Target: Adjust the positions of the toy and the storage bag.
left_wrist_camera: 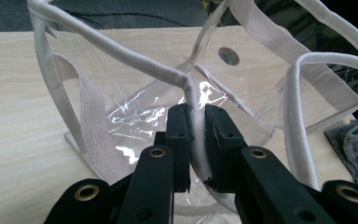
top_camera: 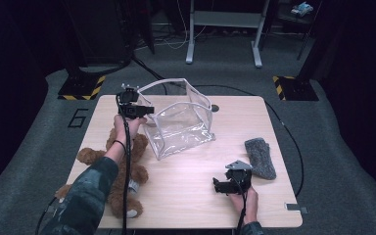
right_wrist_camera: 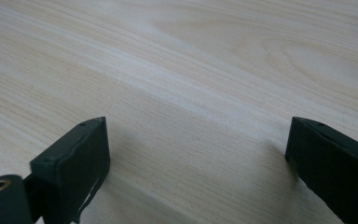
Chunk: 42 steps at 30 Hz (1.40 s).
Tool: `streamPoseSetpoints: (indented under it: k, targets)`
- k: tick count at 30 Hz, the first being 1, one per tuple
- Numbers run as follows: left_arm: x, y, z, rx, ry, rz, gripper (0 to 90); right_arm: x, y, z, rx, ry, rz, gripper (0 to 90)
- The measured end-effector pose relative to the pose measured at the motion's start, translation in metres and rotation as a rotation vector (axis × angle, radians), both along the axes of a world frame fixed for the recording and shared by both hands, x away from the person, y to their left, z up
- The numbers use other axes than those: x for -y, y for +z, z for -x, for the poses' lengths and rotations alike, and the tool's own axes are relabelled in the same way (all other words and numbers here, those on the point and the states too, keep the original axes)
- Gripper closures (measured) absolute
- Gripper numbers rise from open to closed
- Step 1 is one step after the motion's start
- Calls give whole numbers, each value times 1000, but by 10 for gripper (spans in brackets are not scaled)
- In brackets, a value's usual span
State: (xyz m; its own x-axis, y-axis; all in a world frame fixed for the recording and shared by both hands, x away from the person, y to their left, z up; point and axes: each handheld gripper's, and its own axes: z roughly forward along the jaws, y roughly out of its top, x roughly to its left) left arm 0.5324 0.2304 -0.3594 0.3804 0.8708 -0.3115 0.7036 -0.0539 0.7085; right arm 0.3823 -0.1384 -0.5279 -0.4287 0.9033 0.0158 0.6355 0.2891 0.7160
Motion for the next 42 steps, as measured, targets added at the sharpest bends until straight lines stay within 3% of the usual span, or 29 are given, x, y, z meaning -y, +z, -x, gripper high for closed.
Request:
streamPoseSetpoints:
  k: [3, 5, 9, 10, 11, 14, 16, 17, 18, 19, 22, 25, 27, 31, 36, 37, 39, 40, 42]
  targets:
    - [-1, 0, 5, -3, -36, 1, 806, 4, 6, -3, -24, 10, -32, 82]
    - [-1, 0, 7, -11, -53, 5, 807, 5, 19, -6, -16, 10, -53, 92]
    - [2, 2, 10, -15, -92, 0, 809, 2, 62, -17, 40, 35, -83, 107]
    - [2, 2, 10, -15, -92, 0, 809, 2, 62, -17, 40, 35, -83, 107]
    - [1, 2, 11, -17, -106, -11, 808, 1, 83, -25, 78, 37, -89, 127]
    - [1, 2, 13, -25, -96, -10, 805, -2, 112, -41, 116, 33, -107, 139]
    - [0, 3, 13, -24, -100, -15, 785, -4, 131, -52, 119, 40, -115, 139]
    - [-1, 3, 13, -26, -99, -10, 785, -4, 131, -52, 119, 40, -115, 139]
    - [-1, 3, 13, -31, -85, 0, 759, -7, 141, -60, 125, 35, -113, 142]
    - [-3, 4, 13, -28, -75, -9, 647, -9, 152, -73, 125, 41, -93, 146]
    - [-8, 6, 12, -28, -50, -25, 517, -12, 162, -90, 111, 42, -97, 162]
    - [-11, 8, 11, -21, -4, -16, 494, -18, 170, -104, 111, 38, -122, 215]
    - [-12, 8, 11, -24, -3, -19, 492, -22, 175, -111, 119, 30, -138, 251]
    - [-13, 5, 10, -34, -4, -34, 565, -31, 182, -131, 121, 15, -150, 386]
    - [-16, 3, 9, -49, -5, -32, 676, -39, 178, -148, 60, 8, -123, 615]
    - [-15, 3, 9, -51, -10, -37, 711, -39, 176, -150, 47, 16, -145, 688]
    - [-15, 4, 9, -48, -16, -43, 736, -39, 175, -150, 41, 23, -158, 723]
    - [-15, 4, 9, -51, -14, -44, 777, -40, 177, -149, 57, 17, -142, 822]
    - [-14, 3, 9, -51, -14, -42, 792, -40, 178, -147, 58, 18, -140, 869]
